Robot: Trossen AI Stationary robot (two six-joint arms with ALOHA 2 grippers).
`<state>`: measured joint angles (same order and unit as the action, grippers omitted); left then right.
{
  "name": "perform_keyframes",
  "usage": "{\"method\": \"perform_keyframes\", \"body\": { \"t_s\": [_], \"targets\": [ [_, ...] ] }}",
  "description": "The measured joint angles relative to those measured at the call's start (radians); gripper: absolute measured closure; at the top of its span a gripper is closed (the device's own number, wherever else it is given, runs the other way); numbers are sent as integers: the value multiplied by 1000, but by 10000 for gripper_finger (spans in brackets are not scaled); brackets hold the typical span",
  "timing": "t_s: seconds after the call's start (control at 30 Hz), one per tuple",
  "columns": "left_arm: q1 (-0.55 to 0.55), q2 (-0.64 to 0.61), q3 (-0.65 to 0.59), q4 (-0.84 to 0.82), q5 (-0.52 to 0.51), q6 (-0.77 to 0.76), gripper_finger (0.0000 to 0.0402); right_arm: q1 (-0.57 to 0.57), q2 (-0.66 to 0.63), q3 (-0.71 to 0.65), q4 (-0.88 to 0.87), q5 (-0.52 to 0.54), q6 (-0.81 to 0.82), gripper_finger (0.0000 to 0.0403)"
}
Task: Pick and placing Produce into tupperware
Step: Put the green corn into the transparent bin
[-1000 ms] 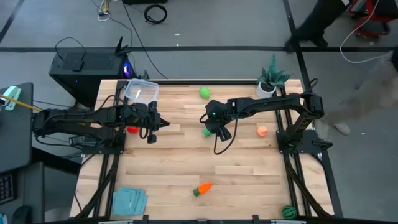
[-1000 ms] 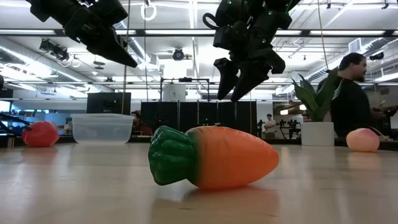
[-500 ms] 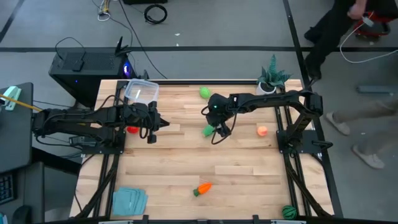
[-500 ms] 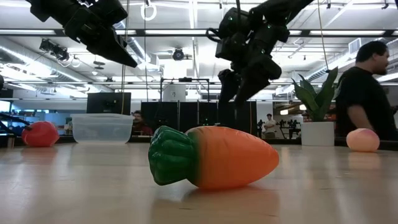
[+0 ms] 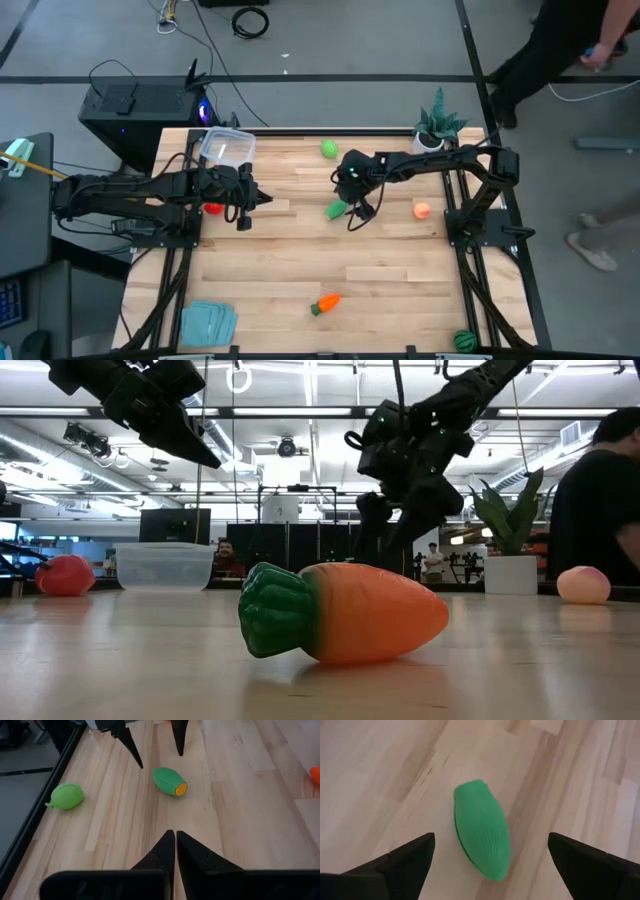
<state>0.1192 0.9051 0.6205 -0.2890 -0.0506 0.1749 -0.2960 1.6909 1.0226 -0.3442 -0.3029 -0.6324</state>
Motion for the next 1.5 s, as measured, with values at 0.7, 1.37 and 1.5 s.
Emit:
{"method": "perform_keyframes", "body": {
  "t_s": [0.7, 1.37, 1.5],
  "targets": [
    [0, 0, 0, -1, 0, 0, 378, -29, 33, -149, 238, -51, -49, 3],
    [0, -1, 0, 7, 0, 0, 378, -44, 101, -148, 325, -117, -1, 3],
    [0, -1, 0, 7, 0, 0, 376, -42, 99, -148, 348, -117, -11, 3]
  ]
}}
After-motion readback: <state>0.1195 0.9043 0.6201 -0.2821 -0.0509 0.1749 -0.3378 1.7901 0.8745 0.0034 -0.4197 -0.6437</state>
